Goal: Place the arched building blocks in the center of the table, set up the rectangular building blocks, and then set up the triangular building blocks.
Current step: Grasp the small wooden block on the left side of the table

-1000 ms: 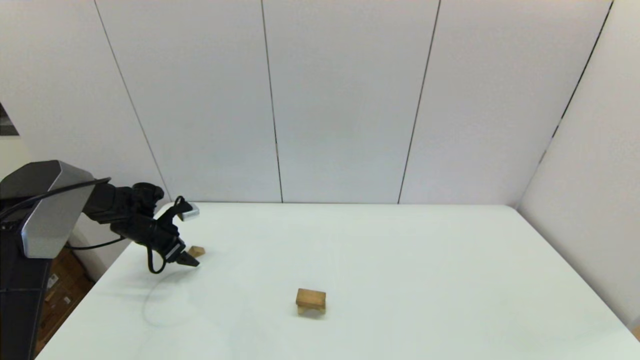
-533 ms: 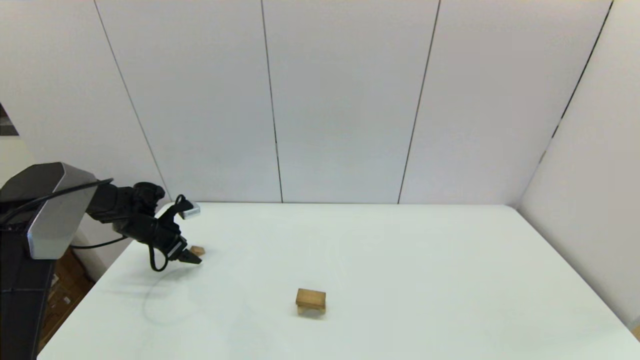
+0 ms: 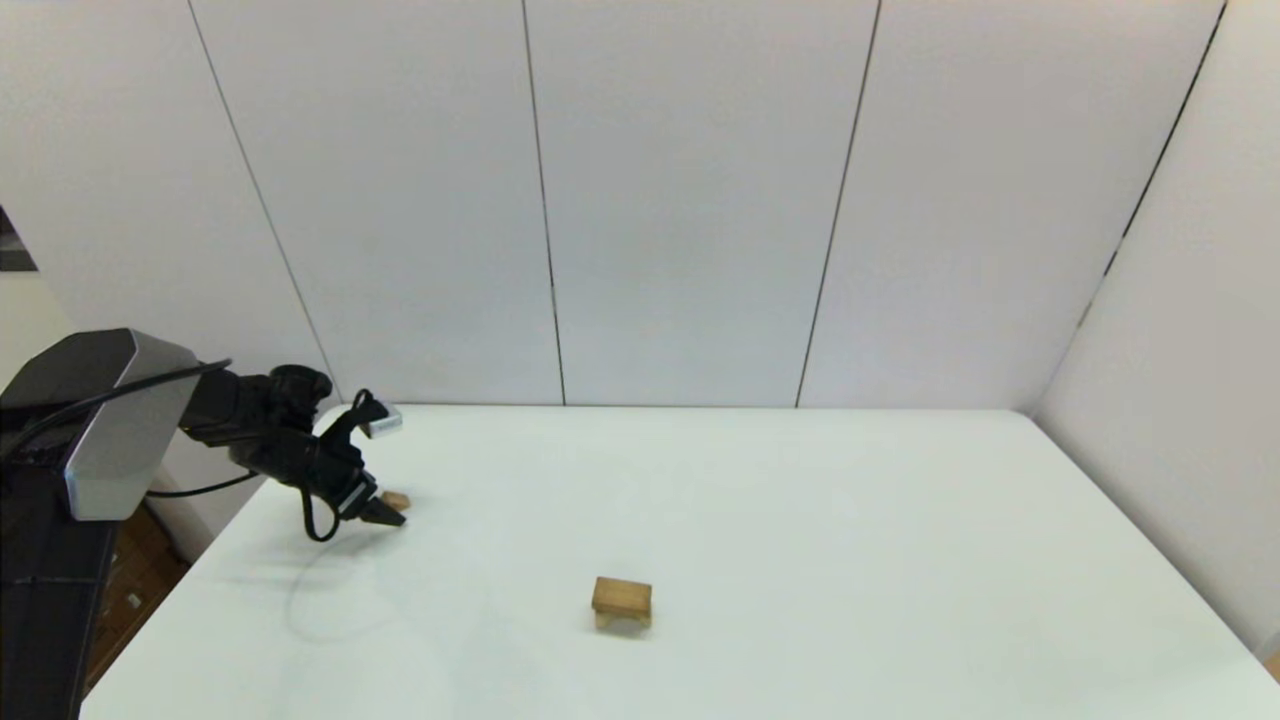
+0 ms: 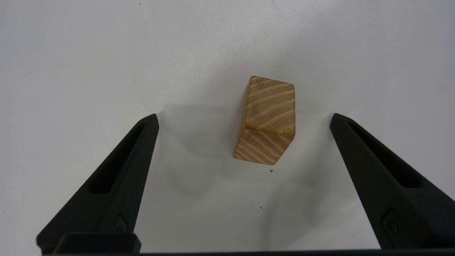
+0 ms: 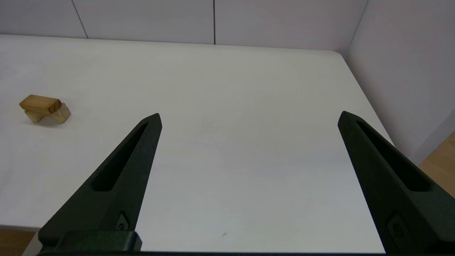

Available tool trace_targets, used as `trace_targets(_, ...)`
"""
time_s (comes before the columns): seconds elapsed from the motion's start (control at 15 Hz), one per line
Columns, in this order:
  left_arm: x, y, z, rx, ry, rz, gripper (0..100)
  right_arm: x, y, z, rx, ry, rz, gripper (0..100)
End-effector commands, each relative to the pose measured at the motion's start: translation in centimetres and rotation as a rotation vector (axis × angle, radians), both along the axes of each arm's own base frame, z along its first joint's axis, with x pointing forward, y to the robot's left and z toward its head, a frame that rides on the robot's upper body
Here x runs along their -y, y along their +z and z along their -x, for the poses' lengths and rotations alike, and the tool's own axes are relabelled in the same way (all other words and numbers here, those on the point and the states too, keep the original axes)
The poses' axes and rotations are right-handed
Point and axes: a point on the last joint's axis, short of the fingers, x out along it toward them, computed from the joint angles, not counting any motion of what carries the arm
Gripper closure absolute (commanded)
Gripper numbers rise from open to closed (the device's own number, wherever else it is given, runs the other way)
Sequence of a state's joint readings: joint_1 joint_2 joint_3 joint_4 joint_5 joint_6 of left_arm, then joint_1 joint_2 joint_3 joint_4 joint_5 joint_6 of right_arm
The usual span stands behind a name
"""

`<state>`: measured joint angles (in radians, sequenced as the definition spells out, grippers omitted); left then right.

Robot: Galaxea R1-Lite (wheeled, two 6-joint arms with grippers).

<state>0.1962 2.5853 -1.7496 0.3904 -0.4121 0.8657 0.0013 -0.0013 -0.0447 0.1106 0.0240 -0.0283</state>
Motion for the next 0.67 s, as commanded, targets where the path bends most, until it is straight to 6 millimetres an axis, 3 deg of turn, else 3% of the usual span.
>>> trace_targets(0.07, 0.36, -0.25, -0.09, -0.004, -0.011, 0.012, 100, 0.00, 0.00, -0.01, -0.001, 0.001, 0.001, 0)
trace_targets(0.67, 0.33, 0.18, -0.30, 0.010, -0.010, 0.018, 100, 0.00, -0.02, -0.01, -0.003, 0.001, 0.001, 0)
